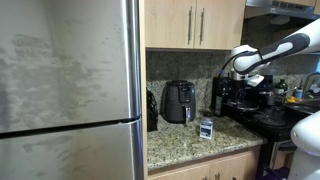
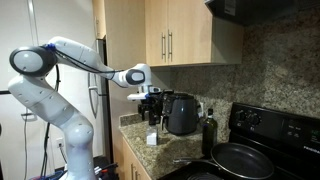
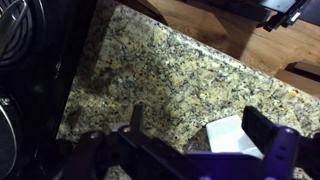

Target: Move the small bottle on the counter to the left

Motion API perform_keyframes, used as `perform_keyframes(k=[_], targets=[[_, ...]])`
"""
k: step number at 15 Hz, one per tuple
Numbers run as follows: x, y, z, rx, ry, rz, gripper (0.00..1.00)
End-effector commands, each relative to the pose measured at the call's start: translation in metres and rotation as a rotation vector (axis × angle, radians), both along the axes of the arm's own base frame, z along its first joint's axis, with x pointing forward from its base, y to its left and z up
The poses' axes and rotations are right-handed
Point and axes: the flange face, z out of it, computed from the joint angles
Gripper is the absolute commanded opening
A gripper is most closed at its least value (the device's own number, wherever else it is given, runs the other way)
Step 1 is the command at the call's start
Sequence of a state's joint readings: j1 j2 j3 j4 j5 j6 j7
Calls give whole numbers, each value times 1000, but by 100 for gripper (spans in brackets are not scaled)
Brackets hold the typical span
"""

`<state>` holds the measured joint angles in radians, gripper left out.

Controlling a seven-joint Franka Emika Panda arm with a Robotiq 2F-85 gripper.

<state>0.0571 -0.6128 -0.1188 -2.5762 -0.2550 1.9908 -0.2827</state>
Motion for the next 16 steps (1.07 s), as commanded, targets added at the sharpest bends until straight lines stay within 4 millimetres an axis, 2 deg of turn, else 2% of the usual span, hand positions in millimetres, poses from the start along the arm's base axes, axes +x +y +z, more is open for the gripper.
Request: perform_keyframes(k=[1, 3, 5, 7, 8, 9, 10, 11, 12, 13, 14, 15, 16], targets=[[0, -1, 1, 0, -1, -5, 100], [10, -1, -9, 29, 12, 71, 100], [11, -8, -2, 89, -70, 114, 100], [13, -42, 6, 167, -164, 87, 100], [11, -67, 5, 214, -192, 71, 100], [0, -97, 3, 240, -188, 56, 100], [11, -56, 6, 186, -156, 64, 100], [6, -81, 3, 213, -163, 53, 100], [1, -96, 2, 228, -170, 46, 100], [-2, -103, 2, 234, -175, 42, 100], [4, -95, -1, 248, -121, 91, 100], [29, -63, -26, 250, -74, 171, 100], [36, -33, -28, 243, -82, 224, 100]])
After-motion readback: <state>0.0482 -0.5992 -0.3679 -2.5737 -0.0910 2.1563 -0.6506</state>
